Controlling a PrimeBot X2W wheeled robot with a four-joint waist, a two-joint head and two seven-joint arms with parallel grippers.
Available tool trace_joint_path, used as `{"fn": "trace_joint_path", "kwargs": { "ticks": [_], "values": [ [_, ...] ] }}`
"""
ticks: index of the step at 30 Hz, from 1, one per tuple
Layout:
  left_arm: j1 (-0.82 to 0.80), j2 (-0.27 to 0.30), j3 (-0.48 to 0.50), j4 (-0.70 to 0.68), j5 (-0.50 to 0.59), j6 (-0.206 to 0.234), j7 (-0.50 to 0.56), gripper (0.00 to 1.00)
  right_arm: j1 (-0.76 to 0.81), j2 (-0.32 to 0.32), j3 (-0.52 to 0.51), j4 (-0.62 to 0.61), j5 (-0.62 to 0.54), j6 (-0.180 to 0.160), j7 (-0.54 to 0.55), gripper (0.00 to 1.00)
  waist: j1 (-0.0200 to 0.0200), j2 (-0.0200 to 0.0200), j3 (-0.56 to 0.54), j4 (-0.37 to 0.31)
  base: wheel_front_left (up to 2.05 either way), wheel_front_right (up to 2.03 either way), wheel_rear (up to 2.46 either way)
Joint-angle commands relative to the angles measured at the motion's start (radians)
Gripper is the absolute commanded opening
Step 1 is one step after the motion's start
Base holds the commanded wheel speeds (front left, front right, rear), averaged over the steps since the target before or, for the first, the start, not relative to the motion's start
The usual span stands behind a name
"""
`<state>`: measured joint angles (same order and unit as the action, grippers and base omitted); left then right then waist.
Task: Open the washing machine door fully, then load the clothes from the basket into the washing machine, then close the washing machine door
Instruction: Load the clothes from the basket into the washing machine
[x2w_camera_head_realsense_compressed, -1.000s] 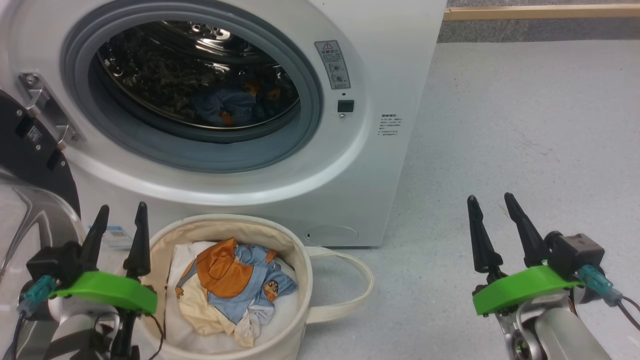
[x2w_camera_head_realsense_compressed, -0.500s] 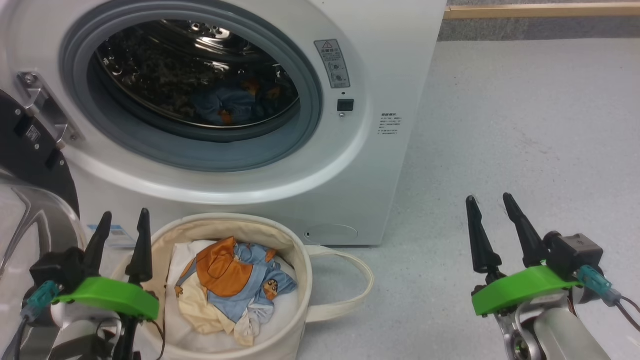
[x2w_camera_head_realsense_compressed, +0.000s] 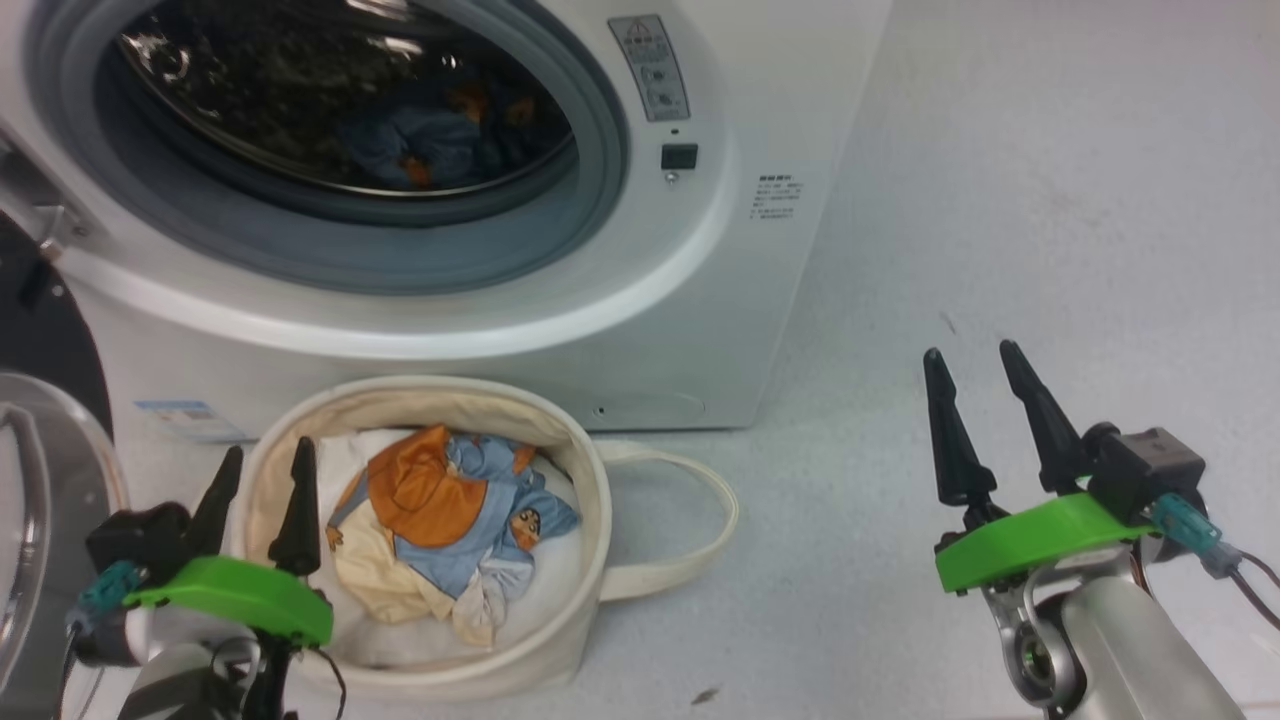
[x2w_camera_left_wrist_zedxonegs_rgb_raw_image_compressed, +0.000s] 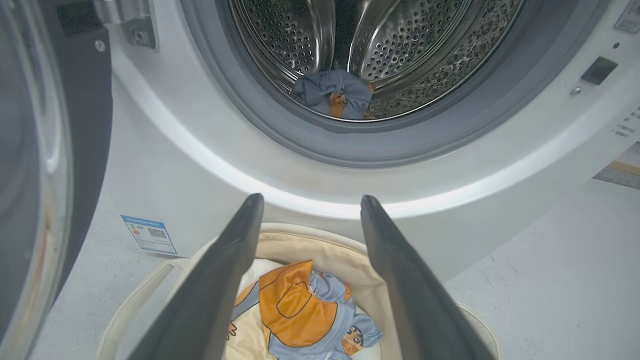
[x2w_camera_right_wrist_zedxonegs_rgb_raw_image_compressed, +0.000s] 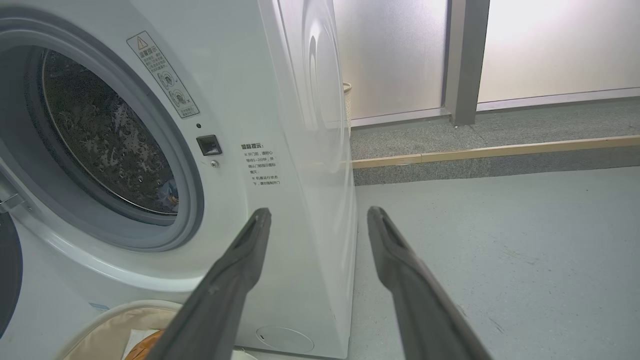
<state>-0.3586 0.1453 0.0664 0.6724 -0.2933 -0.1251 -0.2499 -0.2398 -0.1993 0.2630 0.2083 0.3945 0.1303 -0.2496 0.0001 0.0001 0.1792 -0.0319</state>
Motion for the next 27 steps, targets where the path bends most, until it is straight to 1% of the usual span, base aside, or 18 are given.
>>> {"fn": "trace_joint_path", "kwargs": {
  "ticks": [1,14,22,24,27],
  "values": [
    [-0.048,0.019,0.019,-0.013,-0.006,-0.006,-0.012,1.0,-0.026,-0.005,0.016,-0.037,-0.008,0.0,-0.012,1.0,-0.0001,-0.0001,0.024,-0.01,0.0,0.0,0.0],
    [-0.175,0.031,-0.035,0.279,-0.062,-0.006,-0.012,1.0,-0.088,-0.008,0.027,-0.061,-0.046,0.0,-0.012,1.0,-0.0001,-0.0001,0.175,-0.058,0.0,0.0,0.0],
    [-0.269,0.037,-0.065,0.409,-0.081,-0.006,-0.012,1.0,-0.12,-0.009,0.011,-0.091,-0.078,0.0,-0.012,1.0,-0.0001,-0.0001,0.298,-0.081,0.0,0.0,0.0],
    [-0.292,0.033,-0.085,0.436,-0.082,-0.006,-0.012,1.0,-0.126,-0.009,0.002,-0.102,-0.087,0.0,-0.012,1.0,-0.0001,-0.0001,0.331,-0.086,0.0,0.0,0.0],
    [-0.331,0.042,-0.115,0.474,-0.072,-0.006,-0.012,1.0,-0.135,-0.006,-0.012,-0.121,-0.101,0.0,-0.012,1.0,-0.0001,-0.0001,0.381,-0.094,0.0,0.0,0.0]
  ]
}}
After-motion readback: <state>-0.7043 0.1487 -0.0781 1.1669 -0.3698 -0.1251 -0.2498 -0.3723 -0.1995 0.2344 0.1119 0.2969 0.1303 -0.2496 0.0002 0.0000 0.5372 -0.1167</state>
